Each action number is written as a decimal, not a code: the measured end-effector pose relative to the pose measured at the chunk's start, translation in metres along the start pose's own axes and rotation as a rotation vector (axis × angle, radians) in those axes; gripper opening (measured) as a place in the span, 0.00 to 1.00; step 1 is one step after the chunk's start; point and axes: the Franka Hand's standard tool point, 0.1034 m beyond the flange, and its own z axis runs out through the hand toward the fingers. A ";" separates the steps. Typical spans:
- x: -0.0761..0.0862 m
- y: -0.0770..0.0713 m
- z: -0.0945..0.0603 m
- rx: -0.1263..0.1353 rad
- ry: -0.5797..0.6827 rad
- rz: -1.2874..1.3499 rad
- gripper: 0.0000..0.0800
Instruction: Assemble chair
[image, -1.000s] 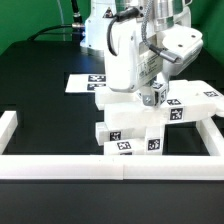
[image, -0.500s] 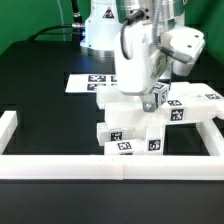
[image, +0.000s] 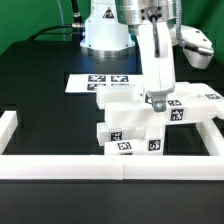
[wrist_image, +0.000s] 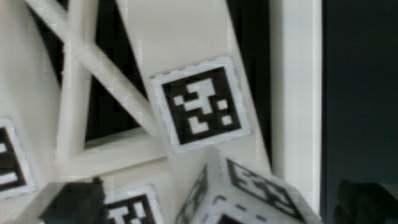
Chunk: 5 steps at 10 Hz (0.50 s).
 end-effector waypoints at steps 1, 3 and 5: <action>0.000 0.000 0.000 0.000 0.000 -0.081 0.81; 0.001 0.002 0.000 -0.019 0.002 -0.257 0.81; 0.002 0.003 -0.002 -0.034 0.008 -0.437 0.81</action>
Offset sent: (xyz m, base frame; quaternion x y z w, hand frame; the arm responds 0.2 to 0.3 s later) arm 0.0018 -0.0002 0.0041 -0.0298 -0.0086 -0.1856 0.9821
